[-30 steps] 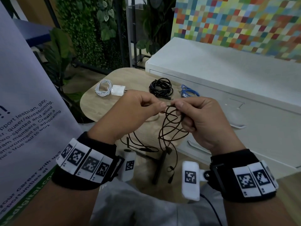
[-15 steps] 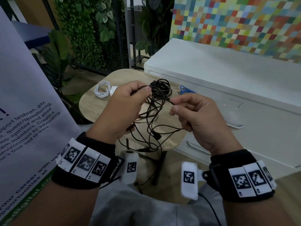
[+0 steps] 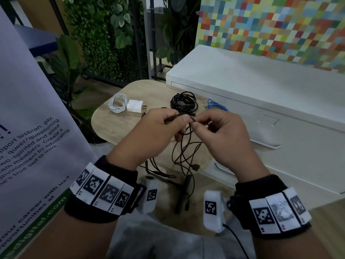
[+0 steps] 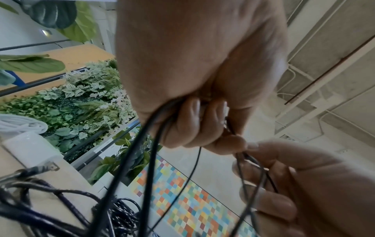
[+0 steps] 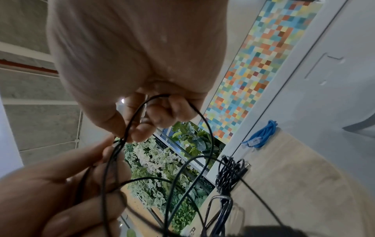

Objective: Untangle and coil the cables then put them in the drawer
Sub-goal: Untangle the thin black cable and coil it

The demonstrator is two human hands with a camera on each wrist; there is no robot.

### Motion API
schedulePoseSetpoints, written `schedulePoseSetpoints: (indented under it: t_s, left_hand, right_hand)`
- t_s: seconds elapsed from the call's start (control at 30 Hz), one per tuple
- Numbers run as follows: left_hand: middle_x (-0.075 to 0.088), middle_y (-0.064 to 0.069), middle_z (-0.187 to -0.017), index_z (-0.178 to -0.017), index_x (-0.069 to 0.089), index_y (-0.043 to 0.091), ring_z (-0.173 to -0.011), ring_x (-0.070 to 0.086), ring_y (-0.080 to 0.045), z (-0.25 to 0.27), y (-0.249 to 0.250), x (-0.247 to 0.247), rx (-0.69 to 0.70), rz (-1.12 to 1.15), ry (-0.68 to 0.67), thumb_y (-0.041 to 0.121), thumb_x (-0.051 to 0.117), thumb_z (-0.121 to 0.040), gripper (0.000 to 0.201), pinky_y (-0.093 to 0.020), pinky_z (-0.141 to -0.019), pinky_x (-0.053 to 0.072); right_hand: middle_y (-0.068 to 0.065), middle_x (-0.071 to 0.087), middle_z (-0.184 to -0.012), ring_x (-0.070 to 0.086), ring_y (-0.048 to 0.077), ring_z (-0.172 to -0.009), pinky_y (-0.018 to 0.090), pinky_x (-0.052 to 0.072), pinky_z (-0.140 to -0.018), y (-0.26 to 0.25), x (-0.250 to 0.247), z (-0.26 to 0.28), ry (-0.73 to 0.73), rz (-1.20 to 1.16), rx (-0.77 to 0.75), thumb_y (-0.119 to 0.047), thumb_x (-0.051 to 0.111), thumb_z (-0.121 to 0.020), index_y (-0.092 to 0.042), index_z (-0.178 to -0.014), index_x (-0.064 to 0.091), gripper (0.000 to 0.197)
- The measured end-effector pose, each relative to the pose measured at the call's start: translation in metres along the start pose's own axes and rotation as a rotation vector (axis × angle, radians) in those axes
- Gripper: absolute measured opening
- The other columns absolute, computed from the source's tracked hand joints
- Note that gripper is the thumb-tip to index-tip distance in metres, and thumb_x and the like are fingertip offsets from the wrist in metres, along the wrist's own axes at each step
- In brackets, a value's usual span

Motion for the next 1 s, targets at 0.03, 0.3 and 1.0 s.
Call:
schedulePoseSetpoints:
  t_s: [0.03,0.3,1.0]
  left_hand:
    - [0.067,-0.005,-0.071,-0.088,0.071,0.009,-0.051,0.051,0.001,0.000,0.001,0.001,0.021,0.006,0.027,0.024,0.059,-0.105,0.025,-0.011,-0.052,0.037]
    - [0.078,0.004,-0.091,-0.099,0.080,0.023,-0.086,0.073,-0.007,-0.001,0.001,0.002,0.187,-0.082,0.015,0.011,0.078,-0.091,0.015,-0.022,-0.076,0.057]
    - [0.069,0.003,-0.069,-0.090,0.068,0.012,-0.041,0.034,-0.004,0.001,0.006,0.005,-0.006,0.491,0.102,-0.013,0.055,-0.094,0.029,-0.016,-0.040,0.023]
  right_hand:
    - [-0.010,0.070,-0.071,0.058,0.003,-0.062,0.020,0.046,-0.058,0.001,0.000,0.000,0.015,-0.016,0.004,-0.010,0.074,-0.090,-0.027,-0.078,0.073,0.021]
    - [0.005,0.071,-0.072,0.064,0.022,-0.067,0.027,0.051,-0.062,0.009,0.002,0.003,-0.026,-0.073,0.065,-0.010,0.068,-0.094,-0.016,-0.078,0.072,0.017]
    - [-0.002,0.035,-0.057,0.032,0.016,-0.049,0.025,0.025,-0.044,0.011,0.008,0.009,-0.170,-0.836,0.242,-0.017,0.049,-0.097,-0.014,-0.095,0.053,0.005]
Point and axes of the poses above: each hand's wrist, its own z-axis away from the middle knuckle, its own x-axis out of the palm, y = z × x, the point moved 3 cm from there along -z, towards the middle knuckle
